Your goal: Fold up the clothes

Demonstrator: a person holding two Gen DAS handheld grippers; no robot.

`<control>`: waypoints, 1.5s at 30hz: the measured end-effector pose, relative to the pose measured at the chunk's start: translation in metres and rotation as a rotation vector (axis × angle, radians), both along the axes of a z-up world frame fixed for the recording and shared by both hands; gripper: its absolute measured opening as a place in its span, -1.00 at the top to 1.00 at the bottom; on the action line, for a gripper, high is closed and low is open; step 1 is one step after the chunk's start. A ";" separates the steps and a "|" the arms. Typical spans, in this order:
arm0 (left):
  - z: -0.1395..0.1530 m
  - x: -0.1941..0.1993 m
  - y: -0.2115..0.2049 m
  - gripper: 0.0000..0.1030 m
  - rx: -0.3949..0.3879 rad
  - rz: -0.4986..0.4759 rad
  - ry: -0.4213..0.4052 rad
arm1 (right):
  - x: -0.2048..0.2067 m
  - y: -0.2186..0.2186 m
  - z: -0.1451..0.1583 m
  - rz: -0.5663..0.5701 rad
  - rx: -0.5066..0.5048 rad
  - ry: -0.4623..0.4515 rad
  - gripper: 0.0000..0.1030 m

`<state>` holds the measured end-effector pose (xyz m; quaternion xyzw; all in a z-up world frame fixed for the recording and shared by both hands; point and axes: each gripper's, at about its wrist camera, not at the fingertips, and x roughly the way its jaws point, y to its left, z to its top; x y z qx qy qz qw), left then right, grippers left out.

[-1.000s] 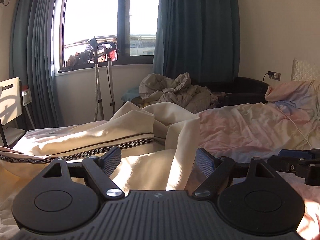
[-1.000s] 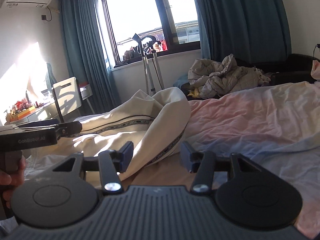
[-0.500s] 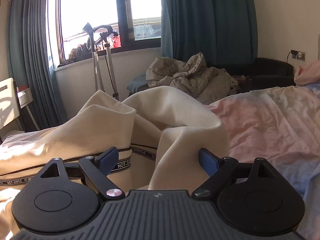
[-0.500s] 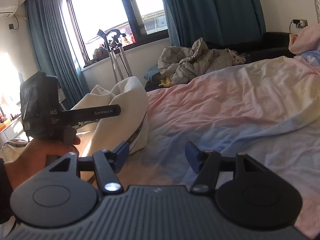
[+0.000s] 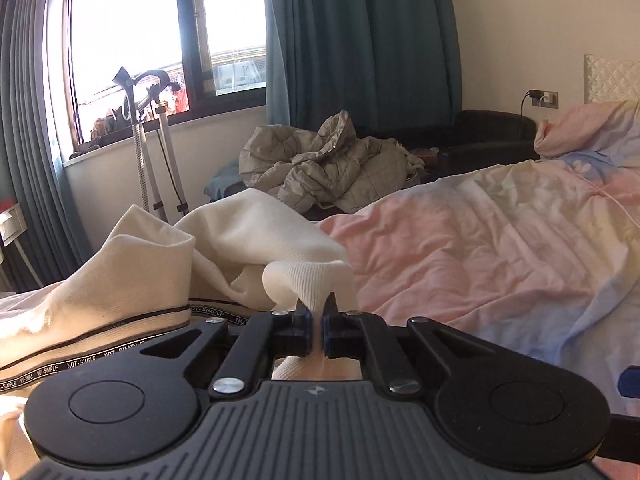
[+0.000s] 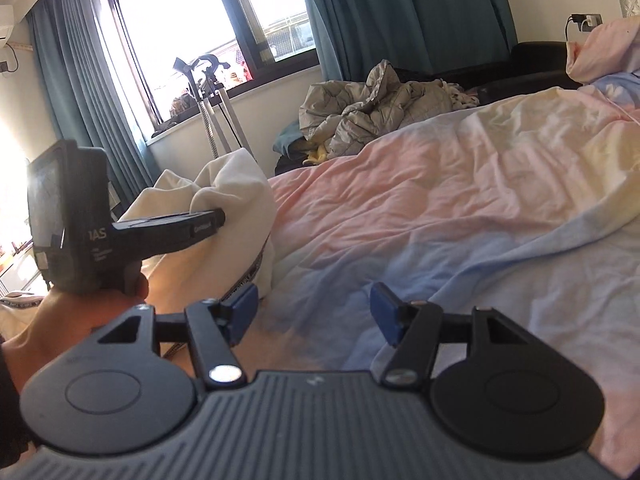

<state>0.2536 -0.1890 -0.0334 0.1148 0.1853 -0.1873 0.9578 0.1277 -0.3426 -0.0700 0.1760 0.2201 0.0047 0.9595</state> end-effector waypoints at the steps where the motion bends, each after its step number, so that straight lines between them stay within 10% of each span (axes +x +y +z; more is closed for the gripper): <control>1: 0.006 -0.013 0.000 0.88 -0.002 -0.023 -0.003 | -0.003 0.000 0.002 -0.001 -0.001 -0.004 -0.23; 13: 0.018 -0.135 0.054 0.90 -0.120 -0.110 0.029 | -0.037 -0.008 0.028 -0.037 0.000 -0.087 -0.23; 24: -0.017 -0.145 0.071 0.83 -0.177 -0.082 0.104 | -0.030 0.005 0.022 0.032 0.006 -0.080 -0.22; 27: -0.014 -0.150 0.079 0.47 -0.172 -0.080 0.108 | -0.026 0.005 0.020 0.043 0.030 -0.079 -0.22; 29: -0.011 -0.154 0.086 -0.13 -0.186 -0.062 0.103 | -0.026 0.006 0.019 0.054 0.051 -0.079 -0.23; 45: -0.018 -0.174 0.116 -0.22 -0.220 0.000 0.061 | 0.056 0.019 0.004 0.167 0.220 -0.015 -0.70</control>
